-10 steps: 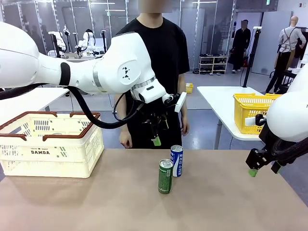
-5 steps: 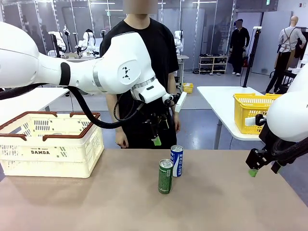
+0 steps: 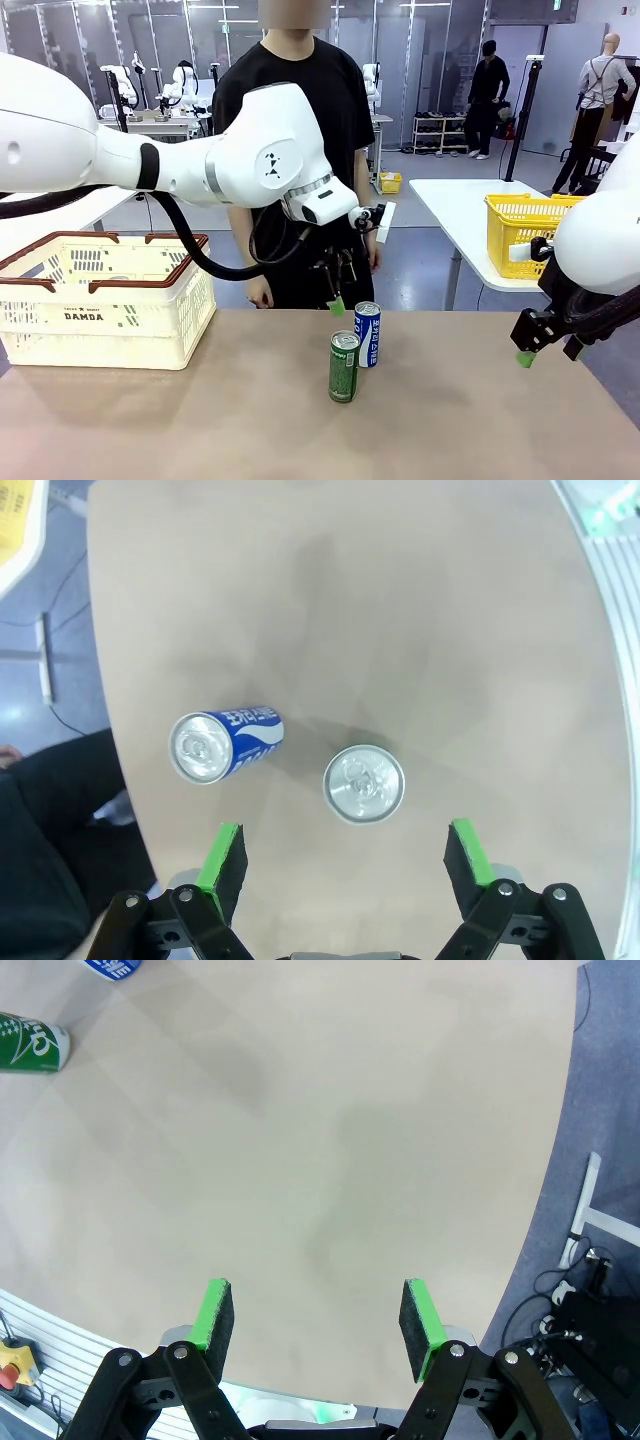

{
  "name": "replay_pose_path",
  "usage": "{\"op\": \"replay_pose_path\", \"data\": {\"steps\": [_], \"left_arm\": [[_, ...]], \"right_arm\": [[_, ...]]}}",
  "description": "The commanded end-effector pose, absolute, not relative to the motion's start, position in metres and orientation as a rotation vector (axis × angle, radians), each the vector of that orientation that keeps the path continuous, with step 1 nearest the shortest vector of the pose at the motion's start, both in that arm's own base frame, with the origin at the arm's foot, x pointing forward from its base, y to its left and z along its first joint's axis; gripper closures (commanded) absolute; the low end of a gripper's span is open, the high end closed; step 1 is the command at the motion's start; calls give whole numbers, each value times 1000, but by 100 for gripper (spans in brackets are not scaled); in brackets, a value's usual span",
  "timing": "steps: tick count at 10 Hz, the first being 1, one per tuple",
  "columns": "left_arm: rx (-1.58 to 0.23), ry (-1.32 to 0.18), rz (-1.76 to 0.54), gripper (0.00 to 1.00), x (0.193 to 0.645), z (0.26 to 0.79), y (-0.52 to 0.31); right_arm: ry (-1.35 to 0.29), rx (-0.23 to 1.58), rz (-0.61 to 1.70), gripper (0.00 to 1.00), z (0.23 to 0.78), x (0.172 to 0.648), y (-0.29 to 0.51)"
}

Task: Place the drinks into the Shopping basket.
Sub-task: Pick up one drink and place it into the Shopping basket.

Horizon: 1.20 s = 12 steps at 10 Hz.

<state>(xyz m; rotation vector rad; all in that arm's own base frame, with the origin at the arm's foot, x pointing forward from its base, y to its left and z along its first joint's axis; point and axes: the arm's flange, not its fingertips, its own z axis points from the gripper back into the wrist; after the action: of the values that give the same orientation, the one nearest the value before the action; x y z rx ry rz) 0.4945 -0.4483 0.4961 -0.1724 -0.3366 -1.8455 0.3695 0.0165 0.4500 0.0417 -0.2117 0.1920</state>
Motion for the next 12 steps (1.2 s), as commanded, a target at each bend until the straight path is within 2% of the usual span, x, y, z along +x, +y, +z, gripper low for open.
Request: {"op": "replay_pose_path", "data": {"steps": [1,6,12], "left_arm": [[-196,-339,-1742,0,490,488,-456],[-113,-277,-1543,0,485,460,-471],[-122,-261,-1550,0,490,460,-470]], "right_arm": [[-213,42,192,16,450,369,15],[-213,42,192,16,450,369,15],[-213,42,192,16,450,369,15]]}}
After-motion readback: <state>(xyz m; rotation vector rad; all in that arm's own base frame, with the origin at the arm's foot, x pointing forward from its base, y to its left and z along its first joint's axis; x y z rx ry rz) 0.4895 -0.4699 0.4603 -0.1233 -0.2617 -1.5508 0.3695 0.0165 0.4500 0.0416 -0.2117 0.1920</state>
